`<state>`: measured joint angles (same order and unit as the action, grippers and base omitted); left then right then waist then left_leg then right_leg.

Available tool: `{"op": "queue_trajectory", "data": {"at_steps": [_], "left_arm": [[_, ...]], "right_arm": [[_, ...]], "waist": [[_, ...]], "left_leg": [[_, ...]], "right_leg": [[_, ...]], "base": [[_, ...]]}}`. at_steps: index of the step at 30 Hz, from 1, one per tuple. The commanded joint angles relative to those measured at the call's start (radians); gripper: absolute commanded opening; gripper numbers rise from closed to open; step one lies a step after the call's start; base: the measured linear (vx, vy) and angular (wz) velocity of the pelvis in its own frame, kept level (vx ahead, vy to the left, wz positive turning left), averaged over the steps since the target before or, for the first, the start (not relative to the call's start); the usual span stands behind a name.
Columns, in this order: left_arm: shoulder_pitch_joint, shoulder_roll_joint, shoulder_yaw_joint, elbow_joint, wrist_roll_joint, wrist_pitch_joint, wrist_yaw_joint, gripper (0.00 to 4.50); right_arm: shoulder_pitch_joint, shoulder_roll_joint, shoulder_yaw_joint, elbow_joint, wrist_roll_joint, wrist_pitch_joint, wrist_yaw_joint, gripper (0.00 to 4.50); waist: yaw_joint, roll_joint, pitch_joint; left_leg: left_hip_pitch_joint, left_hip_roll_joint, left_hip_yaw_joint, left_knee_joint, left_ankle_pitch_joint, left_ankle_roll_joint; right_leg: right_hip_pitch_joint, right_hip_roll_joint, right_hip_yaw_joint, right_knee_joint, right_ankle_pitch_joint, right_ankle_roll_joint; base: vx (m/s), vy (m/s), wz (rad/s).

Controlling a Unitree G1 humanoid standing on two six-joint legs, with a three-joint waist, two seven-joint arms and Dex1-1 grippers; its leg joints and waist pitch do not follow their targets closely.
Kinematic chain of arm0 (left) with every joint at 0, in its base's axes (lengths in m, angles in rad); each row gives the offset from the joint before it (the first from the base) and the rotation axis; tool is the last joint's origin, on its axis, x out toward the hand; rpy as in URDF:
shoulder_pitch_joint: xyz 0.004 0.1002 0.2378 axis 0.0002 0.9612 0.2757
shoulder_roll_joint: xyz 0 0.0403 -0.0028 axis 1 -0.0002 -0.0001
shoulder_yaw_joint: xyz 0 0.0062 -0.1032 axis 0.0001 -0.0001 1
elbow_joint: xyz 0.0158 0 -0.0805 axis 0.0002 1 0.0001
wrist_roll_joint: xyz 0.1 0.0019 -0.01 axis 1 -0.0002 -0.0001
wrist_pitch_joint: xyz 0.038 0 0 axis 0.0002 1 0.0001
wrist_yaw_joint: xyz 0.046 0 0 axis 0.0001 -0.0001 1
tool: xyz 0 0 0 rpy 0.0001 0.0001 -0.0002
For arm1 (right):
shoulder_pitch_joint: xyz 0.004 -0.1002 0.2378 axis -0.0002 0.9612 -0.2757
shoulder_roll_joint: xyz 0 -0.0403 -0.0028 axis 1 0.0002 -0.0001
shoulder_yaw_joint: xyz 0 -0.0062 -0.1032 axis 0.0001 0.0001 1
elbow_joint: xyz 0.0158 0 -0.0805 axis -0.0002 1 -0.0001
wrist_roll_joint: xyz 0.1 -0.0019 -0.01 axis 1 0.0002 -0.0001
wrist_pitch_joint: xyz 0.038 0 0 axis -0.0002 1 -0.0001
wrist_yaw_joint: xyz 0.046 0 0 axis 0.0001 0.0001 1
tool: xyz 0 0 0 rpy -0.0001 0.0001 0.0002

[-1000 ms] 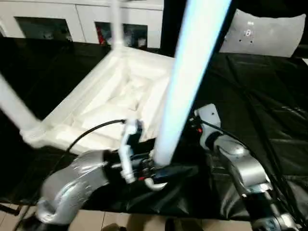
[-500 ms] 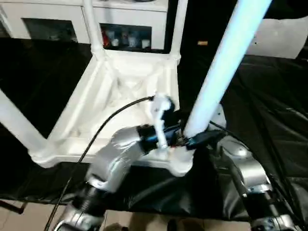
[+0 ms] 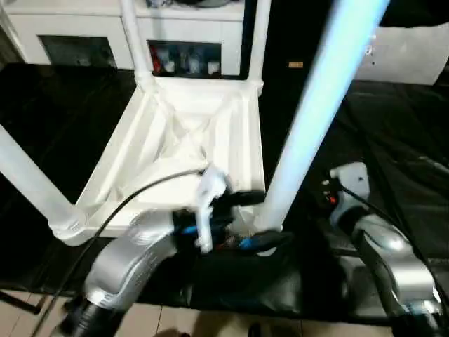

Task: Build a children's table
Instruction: Rotate table base, then rotate leg to tighten

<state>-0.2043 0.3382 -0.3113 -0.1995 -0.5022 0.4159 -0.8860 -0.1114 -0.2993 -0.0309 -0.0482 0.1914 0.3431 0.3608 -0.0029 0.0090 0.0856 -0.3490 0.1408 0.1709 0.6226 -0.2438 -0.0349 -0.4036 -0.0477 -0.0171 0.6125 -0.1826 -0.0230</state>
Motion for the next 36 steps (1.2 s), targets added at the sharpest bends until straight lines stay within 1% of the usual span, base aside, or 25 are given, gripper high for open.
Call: {"op": "queue_trajectory", "data": {"at_steps": [1, 2, 5, 6, 7, 9, 10, 11, 12, 13, 14, 15, 16, 17, 19, 20, 21, 23, 25, 26, 27, 29, 33, 35, 36], "left_arm": [[0.028, 0.032, 0.006, -0.044, 0.023, -0.003, -0.001, 4.47], [0.042, 0.067, 0.018, -0.055, 0.034, -0.004, -0.013, 4.47], [0.044, 0.121, 0.043, -0.05, 0.049, -0.013, -0.04, 4.47], [0.027, 0.15, 0.044, -0.023, 0.071, -0.037, -0.07, 4.47], [0.017, 0.165, 0.042, -0.008, 0.084, -0.051, -0.087, 4.47], [0.016, 0.167, 0.042, -0.006, 0.086, -0.053, -0.09, 4.3], [-0.012, 0.19, 0.028, 0.032, 0.117, -0.075, -0.113, 4.3], [-0.073, 0.219, -0.012, 0.119, 0.177, -0.137, -0.168, 4.08], [-0.084, 0.222, -0.019, 0.135, 0.187, -0.148, -0.175, 4.0], [-0.111, 0.231, -0.036, 0.173, 0.214, -0.176, -0.194, 3.92], [-0.131, 0.233, -0.051, 0.201, 0.231, -0.19, -0.204, 3.83], [-0.131, 0.233, -0.051, 0.201, 0.231, -0.19, -0.204, 3.83], [-0.141, 0.235, -0.059, 0.213, 0.239, -0.193, -0.205, 3.63], [-0.151, 0.236, -0.07, 0.231, 0.253, -0.207, -0.208, 3.54], [-0.175, 0.232, -0.092, 0.282, 0.291, -0.24, -0.216, 3.46], [-0.182, 0.231, -0.1, 0.298, 0.305, -0.254, -0.225, 3.28], [-0.194, 0.225, -0.107, 0.322, 0.315, -0.267, -0.237, 3.28], [-0.214, 0.217, -0.122, 0.356, 0.323, -0.288, -0.27, 3.0], [-0.222, 0.217, -0.129, 0.371, 0.324, -0.298, -0.291, 2.84], [-0.227, 0.218, -0.132, 0.378, 0.324, -0.298, -0.306, 2.77], [-0.227, 0.218, -0.132, 0.378, 0.324, -0.298, -0.307, 2.77], [-0.241, 0.215, -0.137, 0.396, 0.326, -0.3, -0.32, 2.46], [-0.258, 0.2, -0.141, 0.439, 0.339, -0.323, -0.32, 2.34], [-0.275, 0.188, -0.145, 0.479, 0.356, -0.343, -0.324, 2.02], [-0.28, 0.186, -0.147, 0.491, 0.362, -0.35, -0.328, 2.02]], "right_arm": [[0.029, -0.014, -0.01, -0.069, 0.021, 0.028, 0.018, 4.5], [0.049, -0.03, -0.003, -0.104, 0.025, 0.03, 0.039, 4.5], [0.075, -0.065, 0.011, -0.145, 0.034, 0.023, 0.091, 4.5], [0.081, -0.091, 0.016, -0.156, 0.039, 0.019, 0.126, 4.5], [0.085, -0.105, 0.018, -0.162, 0.042, 0.017, 0.145, 4.5], [0.085, -0.107, 0.018, -0.162, 0.042, 0.017, 0.147, 4.5], [0.089, -0.14, 0.026, -0.172, 0.044, 0.014, 0.189, 4.5], [0.11, -0.222, 0.044, -0.201, 0.051, -0.005, 0.295, 4.5], [0.114, -0.237, 0.046, -0.207, 0.053, -0.008, 0.313, 4.5], [0.127, -0.274, 0.052, -0.224, 0.061, -0.013, 0.362, 4.5], [0.144, -0.309, 0.051, -0.249, 0.074, -0.01, 0.405, 4.5], [0.144, -0.309, 0.051, -0.249, 0.074, -0.01, 0.405, 4.5], [0.156, -0.328, 0.048, -0.268, 0.083, -0.003, 0.429, 4.5], [0.172, -0.353, 0.043, -0.294, 0.102, 0.015, 0.46, 4.5], [0.207, -0.408, 0.033, -0.345, 0.15, 0.051, 0.532, 4.5], [0.227, -0.435, 0.031, -0.372, 0.172, 0.072, 0.56, 4.5], [0.241, -0.459, 0.033, -0.391, 0.185, 0.089, 0.584, 4.5], [0.26, -0.489, 0.041, -0.415, 0.208, 0.116, 0.612, 4.5], [0.271, -0.499, 0.043, -0.428, 0.219, 0.122, 0.618, 4.5], [0.28, -0.5, 0.042, -0.436, 0.225, 0.128, 0.623, 4.5], [0.28, -0.5, 0.042, -0.437, 0.225, 0.129, 0.623, 4.5], [0.288, -0.5, 0.045, -0.45, 0.232, 0.139, 0.627, 4.5], [0.291, -0.498, 0.058, -0.466, 0.237, 0.154, 0.614, 4.5], [0.29, -0.495, 0.06, -0.476, 0.239, 0.168, 0.602, 4.5], [0.29, -0.492, 0.059, -0.482, 0.241, 0.175, 0.595, 4.5]], "waist": [[0.002, -0.008, -0.058], [0.0, -0.011, -0.058], [0.003, -0.008, -0.052], [0.003, -0.003, -0.051], [0.002, -0.005, -0.049], [0.002, -0.004, -0.051], [0.003, -0.004, -0.05], [0.006, 0.007, -0.053], [0.008, 0.003, -0.054], [0.012, 0.003, -0.057], [0.009, 0.004, -0.058], [0.01, 0.002, -0.062], [0.011, 0.003, -0.063], [0.009, 0.006, -0.063], [0.011, 0.005, -0.061], [0.009, 0.005, -0.055], [0.01, 0.004, -0.055], [0.011, 0.003, -0.048], [0.01, 0.002, -0.045], [0.009, 0.001, -0.041], [0.009, 0.001, -0.041], [0.009, 0.003, -0.039], [0.011, 0.002, -0.039], [0.01, 0.007, -0.039], [0.011, 0.007, -0.038]], "left_leg": [[-0.006, 0.076, -0.027, -0.083, -0.109, 0.055], [-0.006, 0.075, -0.026, -0.082, -0.111, 0.056], [-0.003, 0.072, -0.027, -0.086, -0.15, 0.051], [0.0, 0.072, -0.028, -0.086, -0.159, 0.046], [0.0, 0.072, -0.028, -0.088, -0.165, 0.046], [0.001, 0.073, -0.028, -0.088, -0.164, 0.042], [0.0, 0.072, -0.029, -0.089, -0.165, 0.043], [0.004, 0.071, -0.03, -0.088, -0.159, 0.044], [0.008, 0.071, -0.028, -0.087, -0.162, 0.053], [0.014, 0.072, -0.024, -0.082, -0.144, 0.063], [-0.001, 0.071, -0.028, -0.084, -0.115, 0.073], [-0.002, 0.072, -0.029, -0.08, -0.1, 0.076], [-0.002, 0.075, -0.029, -0.079, -0.087, 0.078], [-0.007, 0.076, -0.031, -0.079, -0.079, 0.089], [-0.005, 0.078, -0.031, -0.078, -0.089, 0.1], [-0.008, 0.077, -0.032, -0.081, -0.102, 0.103], [-0.006, 0.078, -0.031, -0.08, -0.112, 0.103], [-0.003, 0.078, -0.032, -0.083, -0.154, 0.091], [-0.003, 0.079, -0.035, -0.086, -0.171, 0.083], [-0.003, 0.081, -0.037, -0.088, -0.184, 0.071], [-0.003, 0.08, -0.038, -0.089, -0.188, 0.068], [-0.001, 0.08, -0.037, -0.089, -0.188, 0.065], [-0.004, 0.081, -0.037, -0.089, -0.168, 0.068], [-0.005, 0.08, -0.037, -0.089, -0.156, 0.074], [-0.005, 0.08, -0.037, -0.089, -0.153, 0.075]], "right_leg": [[0.054, -0.078, 0.047, -0.078, -0.265, -0.206], [0.052, -0.078, 0.047, -0.079, -0.268, -0.202], [0.047, -0.077, 0.047, -0.086, -0.341, -0.177], [0.044, -0.078, 0.048, -0.088, -0.365, -0.17], [0.043, -0.077, 0.048, -0.092, -0.376, -0.163], [0.042, -0.078, 0.049, -0.088, -0.364, -0.163], [0.042, -0.077, 0.049, -0.091, -0.361, -0.165], [0.042, -0.077, 0.049, -0.091, -0.338, -0.167], [0.042, -0.073, 0.05, -0.094, -0.33, -0.158], [0.041, -0.075, 0.054, -0.089, -0.262, -0.171], [0.054, -0.08, 0.053, -0.081, -0.209, -0.191], [0.059, -0.083, 0.052, -0.076, -0.184, -0.199], [0.057, -0.087, 0.051, -0.073, -0.166, -0.21], [0.061, -0.088, 0.048, -0.075, -0.16, -0.228], [0.061, -0.089, 0.05, -0.074, -0.152, -0.241], [0.062, -0.089, 0.048, -0.079, -0.182, -0.24], [0.061, -0.089, 0.049, -0.083, -0.201, -0.234], [0.056, -0.09, 0.049, -0.092, -0.304, -0.215], [0.053, -0.093, 0.049, -0.096, -0.36, -0.202], [0.048, -0.093, 0.049, -0.099, -0.403, -0.186], [0.048, -0.092, 0.049, -0.1, -0.412, -0.183], [0.043, -0.092, 0.051, -0.1, -0.399, -0.189], [0.047, -0.093, 0.052, -0.096, -0.35, -0.201], [0.049, -0.093, 0.052, -0.096, -0.325, -0.208], [0.049, -0.093, 0.051, -0.096, -0.325, -0.209]], "base": [[0.0, 0.0, 0.0], [0.0, 0.0, 0.0], [0.0, 0.0, 0.0], [0.0, 0.0, 0.0], [0.0, 0.0, 0.0], [0.0, 0.0, 0.0], [0.0, 0.0, 0.0], [0.0, 0.0, 0.0], [0.0, 0.0, 0.0], [0.0, 0.0, 0.0], [0.0, 0.0, 0.0], [0.0, 0.0, 0.0], [0.0, 0.0, 0.0], [0.0, 0.0, 0.0], [0.0, 0.0, 0.0], [0.0, 0.0, 0.0], [0.0, 0.0, 0.0], [0.0, 0.0, 0.0], [0.0, 0.0, 0.0], [0.0, 0.0, 0.0], [0.0, 0.0, 0.0], [0.0, 0.0, 0.0], [0.0, 0.0, 0.0], [0.0, 0.0, 0.0], [0.0, 0.0, 0.0]]}}
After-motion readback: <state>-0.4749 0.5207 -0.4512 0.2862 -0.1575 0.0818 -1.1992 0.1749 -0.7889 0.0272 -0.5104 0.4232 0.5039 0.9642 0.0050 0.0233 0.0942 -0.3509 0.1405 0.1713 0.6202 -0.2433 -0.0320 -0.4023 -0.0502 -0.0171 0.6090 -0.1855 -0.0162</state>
